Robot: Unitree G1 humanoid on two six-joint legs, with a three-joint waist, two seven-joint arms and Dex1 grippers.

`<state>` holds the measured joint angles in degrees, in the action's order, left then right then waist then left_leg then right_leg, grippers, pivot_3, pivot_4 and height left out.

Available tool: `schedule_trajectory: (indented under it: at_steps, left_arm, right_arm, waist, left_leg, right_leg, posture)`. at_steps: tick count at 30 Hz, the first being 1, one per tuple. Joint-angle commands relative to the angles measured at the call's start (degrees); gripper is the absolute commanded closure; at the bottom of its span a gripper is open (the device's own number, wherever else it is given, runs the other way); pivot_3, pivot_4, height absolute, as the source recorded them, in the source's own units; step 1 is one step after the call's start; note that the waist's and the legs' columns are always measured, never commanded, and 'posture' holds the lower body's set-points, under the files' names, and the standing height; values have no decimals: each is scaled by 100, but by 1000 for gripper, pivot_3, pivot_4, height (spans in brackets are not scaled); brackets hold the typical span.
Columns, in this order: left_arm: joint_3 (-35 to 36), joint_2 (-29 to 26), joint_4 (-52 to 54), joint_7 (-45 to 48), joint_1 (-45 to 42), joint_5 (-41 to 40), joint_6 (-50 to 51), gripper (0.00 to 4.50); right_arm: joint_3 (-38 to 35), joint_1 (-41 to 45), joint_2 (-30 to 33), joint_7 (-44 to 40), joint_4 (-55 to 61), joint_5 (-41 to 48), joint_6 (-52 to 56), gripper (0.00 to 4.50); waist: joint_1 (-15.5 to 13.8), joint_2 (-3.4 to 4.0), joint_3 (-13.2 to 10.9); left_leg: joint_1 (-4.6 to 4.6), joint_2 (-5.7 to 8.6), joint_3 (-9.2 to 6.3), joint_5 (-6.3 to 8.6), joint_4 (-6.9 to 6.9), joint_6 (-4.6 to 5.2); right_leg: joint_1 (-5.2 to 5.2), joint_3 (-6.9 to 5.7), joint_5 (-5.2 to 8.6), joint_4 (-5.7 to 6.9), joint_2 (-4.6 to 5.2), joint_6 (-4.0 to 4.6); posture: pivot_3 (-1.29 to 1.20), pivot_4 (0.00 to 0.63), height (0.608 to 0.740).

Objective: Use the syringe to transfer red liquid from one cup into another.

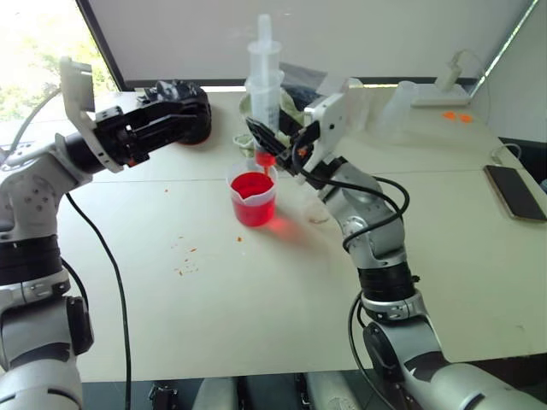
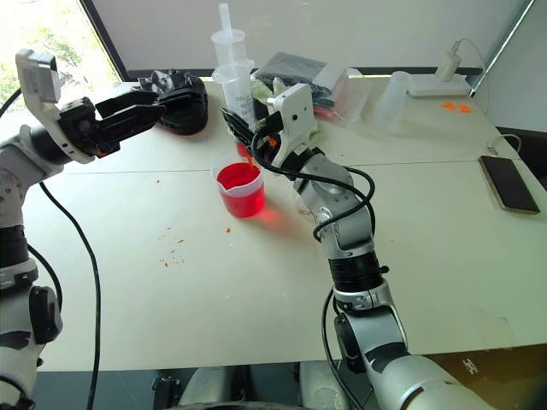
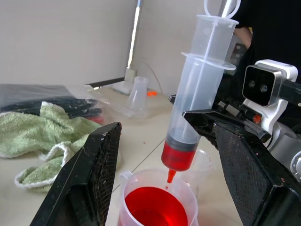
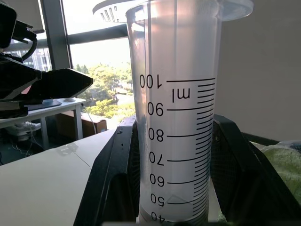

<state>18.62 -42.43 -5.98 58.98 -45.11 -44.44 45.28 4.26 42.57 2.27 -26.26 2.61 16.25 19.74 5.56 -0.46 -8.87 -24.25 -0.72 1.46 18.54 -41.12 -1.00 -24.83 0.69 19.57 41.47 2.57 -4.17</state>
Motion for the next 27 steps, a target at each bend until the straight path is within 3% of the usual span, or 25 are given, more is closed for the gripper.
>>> schedule_trajectory:
  at_steps: [1, 15, 20, 27]
  left_arm:
    - [-5, -48, 128, 19, -147, -44, -126, 1252]
    - [-76, -64, 150, -19, -148, -53, -186, 1252]
    - [-127, -27, 120, -9, -184, -45, -202, 1252]
    - [-259, 76, -27, 63, -321, -4, -260, 1252]
  right_arm:
    - [41, 85, -148, 44, 309, 175, 55, 3100]
    - [51, 212, -110, 1, 139, 121, -52, 3100]
    - [-250, 393, -65, 143, 0, 192, -117, 3100]
    - [-968, 812, 628, 252, -180, 275, -202, 3100]
  waist:
    - [0, 0, 0]
    - [-8, 0, 0]
    - [-12, 0, 0]
    - [-44, 0, 0]
  left_leg:
    - [0, 0, 0, 0, 0, 0]
    - [0, 2, 0, 0, -1, 0]
    - [0, 2, -1, 0, -1, 0]
    - [-1, 4, -2, 0, -2, 0]
  right_leg:
    - [0, 0, 0, 0, 0, 0]
    - [1, 0, 0, -1, 1, 0]
    - [1, 0, 0, -2, 1, 0]
    - [4, 0, 0, -3, 3, 0]
  posture:
    - [0, 150, 711]
    - [0, 150, 711]
    - [0, 150, 711]
    - [0, 150, 711]
